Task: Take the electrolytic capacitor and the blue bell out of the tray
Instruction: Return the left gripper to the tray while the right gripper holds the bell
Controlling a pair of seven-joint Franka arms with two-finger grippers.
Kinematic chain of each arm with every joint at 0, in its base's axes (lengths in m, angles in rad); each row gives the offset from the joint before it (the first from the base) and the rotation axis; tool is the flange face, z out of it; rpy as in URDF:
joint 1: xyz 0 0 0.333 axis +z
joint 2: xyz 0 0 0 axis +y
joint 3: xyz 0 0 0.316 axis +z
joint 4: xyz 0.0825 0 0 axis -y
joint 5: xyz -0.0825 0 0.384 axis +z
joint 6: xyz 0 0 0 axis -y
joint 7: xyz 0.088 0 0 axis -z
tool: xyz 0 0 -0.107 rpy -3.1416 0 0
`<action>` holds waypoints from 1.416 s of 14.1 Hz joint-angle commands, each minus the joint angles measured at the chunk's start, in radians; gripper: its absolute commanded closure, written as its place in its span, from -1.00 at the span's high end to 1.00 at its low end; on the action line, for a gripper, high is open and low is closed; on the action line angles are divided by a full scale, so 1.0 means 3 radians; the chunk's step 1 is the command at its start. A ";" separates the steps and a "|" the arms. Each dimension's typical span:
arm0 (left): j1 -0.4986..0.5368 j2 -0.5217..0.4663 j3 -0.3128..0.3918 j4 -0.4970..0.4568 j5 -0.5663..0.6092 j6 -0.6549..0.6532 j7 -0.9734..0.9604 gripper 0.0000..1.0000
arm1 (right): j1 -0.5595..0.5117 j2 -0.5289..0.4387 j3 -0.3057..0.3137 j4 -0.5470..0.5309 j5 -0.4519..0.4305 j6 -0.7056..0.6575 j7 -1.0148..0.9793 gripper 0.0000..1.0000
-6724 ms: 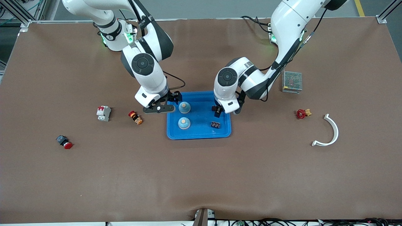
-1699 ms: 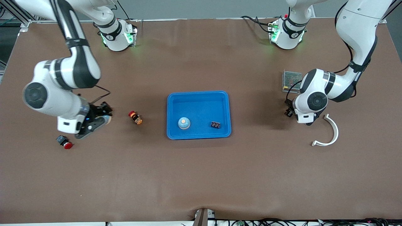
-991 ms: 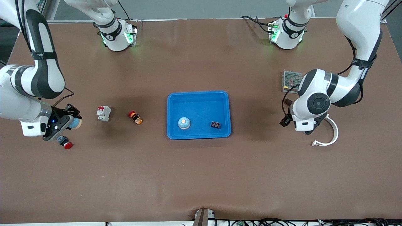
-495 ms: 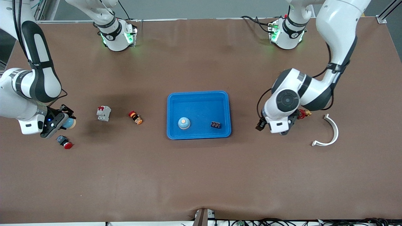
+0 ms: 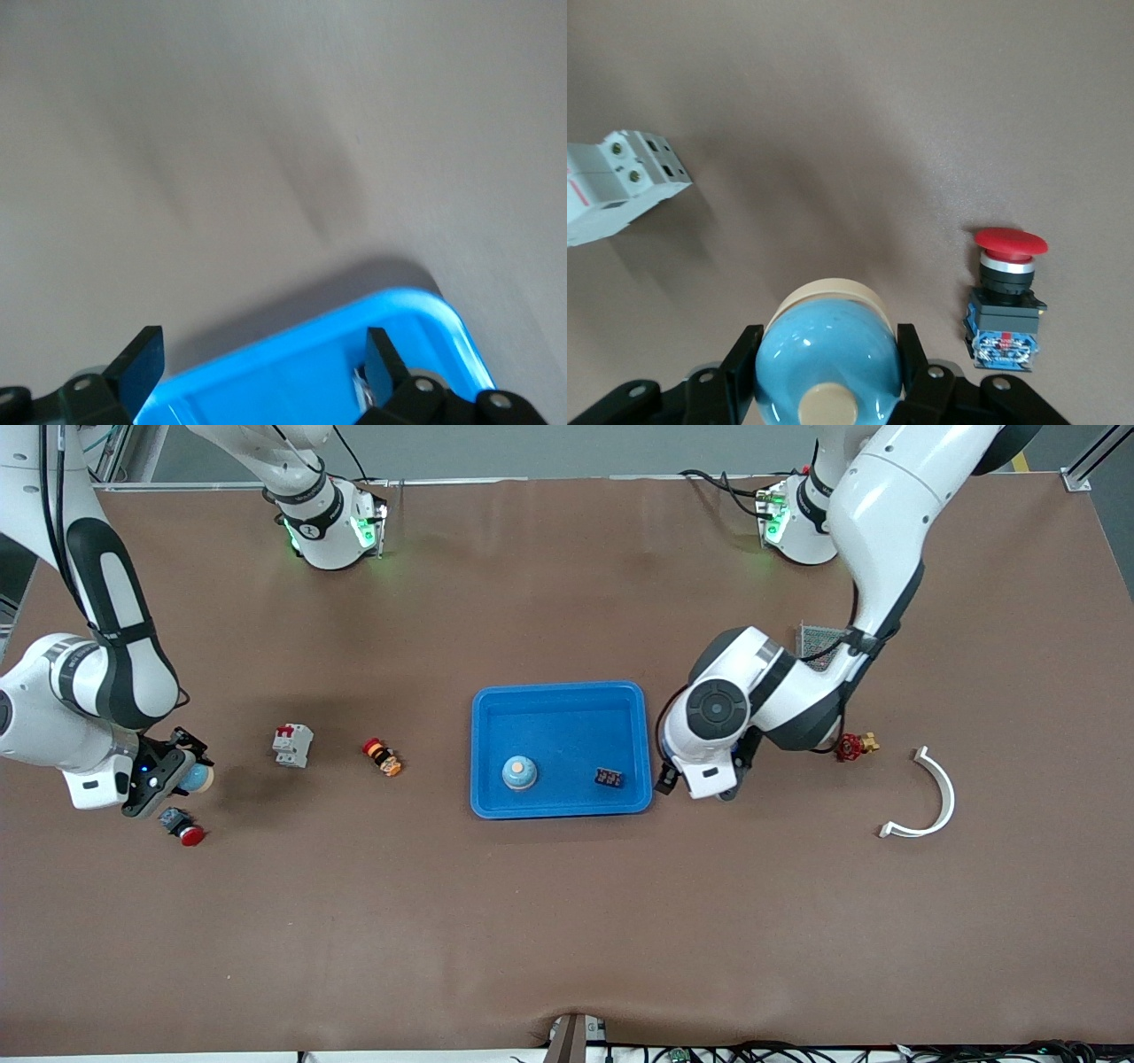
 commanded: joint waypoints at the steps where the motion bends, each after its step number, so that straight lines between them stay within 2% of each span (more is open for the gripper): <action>1: -0.0161 0.0113 0.0025 0.0166 0.0013 0.0139 -0.0210 0.95 | -0.0076 -0.0020 0.0072 -0.0172 0.0005 0.0211 -0.0071 -0.14; 2: -0.0191 0.0133 0.0025 0.0166 0.0018 0.0226 -0.0256 0.90 | -0.0076 -0.0004 0.0072 -0.0192 0.0010 0.0262 -0.0071 -0.14; 5: -0.0349 0.0159 0.0116 0.0166 0.0069 0.0507 -0.0547 0.59 | -0.0076 0.0072 0.0072 -0.0213 0.0020 0.0354 -0.0076 -0.14; 14: -0.1086 0.0410 0.0776 0.0253 0.0105 0.0963 -0.1090 0.51 | -0.0076 0.0210 0.0088 -0.0274 0.0035 0.0569 -0.0096 -0.14; 17: -0.1132 0.0445 0.0812 0.0248 0.0110 0.1070 -0.1177 0.47 | -0.0076 0.0236 0.0088 -0.0274 0.0035 0.0569 -0.0096 -0.14; 20: -0.1138 0.0471 0.0812 0.0248 0.0110 0.1132 -0.1228 0.29 | -0.0076 0.0246 0.0088 -0.0274 0.0035 0.0575 -0.0096 -0.14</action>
